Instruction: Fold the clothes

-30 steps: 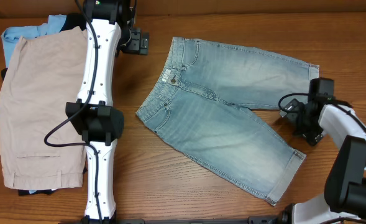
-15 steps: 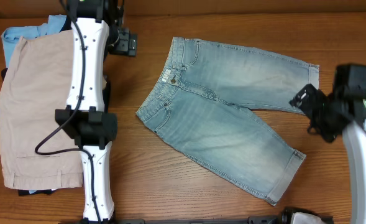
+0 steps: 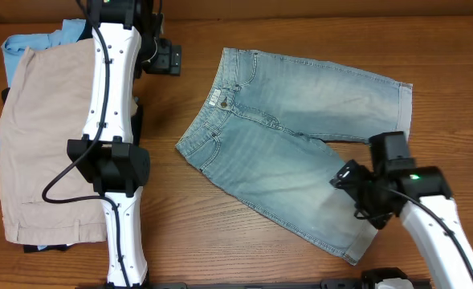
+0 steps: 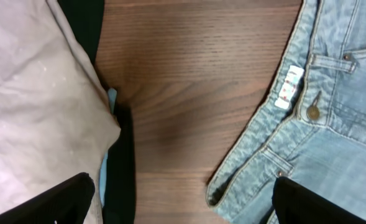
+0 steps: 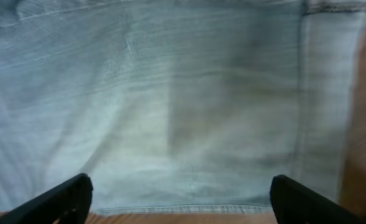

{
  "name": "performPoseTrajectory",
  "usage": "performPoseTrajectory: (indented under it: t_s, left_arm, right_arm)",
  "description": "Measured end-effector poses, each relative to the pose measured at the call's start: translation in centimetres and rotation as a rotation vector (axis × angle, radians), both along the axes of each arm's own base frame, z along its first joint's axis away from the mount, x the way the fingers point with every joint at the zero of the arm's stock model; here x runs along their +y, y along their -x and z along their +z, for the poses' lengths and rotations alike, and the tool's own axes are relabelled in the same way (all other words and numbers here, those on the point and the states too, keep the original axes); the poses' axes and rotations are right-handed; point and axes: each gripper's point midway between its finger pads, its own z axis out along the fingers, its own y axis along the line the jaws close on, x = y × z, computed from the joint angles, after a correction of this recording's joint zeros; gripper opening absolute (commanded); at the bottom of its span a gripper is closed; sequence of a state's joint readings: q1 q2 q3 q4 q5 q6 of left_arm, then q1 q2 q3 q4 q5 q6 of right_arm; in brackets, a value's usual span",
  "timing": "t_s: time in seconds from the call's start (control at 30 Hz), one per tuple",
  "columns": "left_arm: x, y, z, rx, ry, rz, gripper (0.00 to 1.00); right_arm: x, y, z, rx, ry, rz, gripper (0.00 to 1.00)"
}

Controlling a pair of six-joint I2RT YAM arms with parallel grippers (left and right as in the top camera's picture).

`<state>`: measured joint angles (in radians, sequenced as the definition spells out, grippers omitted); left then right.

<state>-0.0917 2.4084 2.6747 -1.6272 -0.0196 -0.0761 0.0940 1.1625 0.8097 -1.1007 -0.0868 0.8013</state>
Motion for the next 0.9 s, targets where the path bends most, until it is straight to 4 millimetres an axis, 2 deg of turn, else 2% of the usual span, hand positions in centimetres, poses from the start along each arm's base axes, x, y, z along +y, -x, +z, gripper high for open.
performPoseTrajectory:
  t_s: [0.3,0.43,0.67,0.9]
  left_arm:
    - [-0.1,-1.7,0.3,-0.069,0.003,0.001,1.00]
    - [-0.1,-1.7,0.3,-0.069,0.003,0.001,1.00]
    - [-0.1,-1.9,0.4,-0.077,0.003,0.001,1.00]
    - [-0.1,-2.1,0.5,-0.088,0.005,0.001,1.00]
  right_arm:
    - [0.3,-0.3,-6.9,0.187,0.005,-0.018,0.91]
    - [0.3,-0.5,-8.8,0.238,0.012,-0.015,0.92]
    - [0.1,-0.9,-9.3,0.270,0.021,-0.030,0.92]
    - [-0.3,-1.0,-9.7,0.356,-0.068,-0.069,0.92]
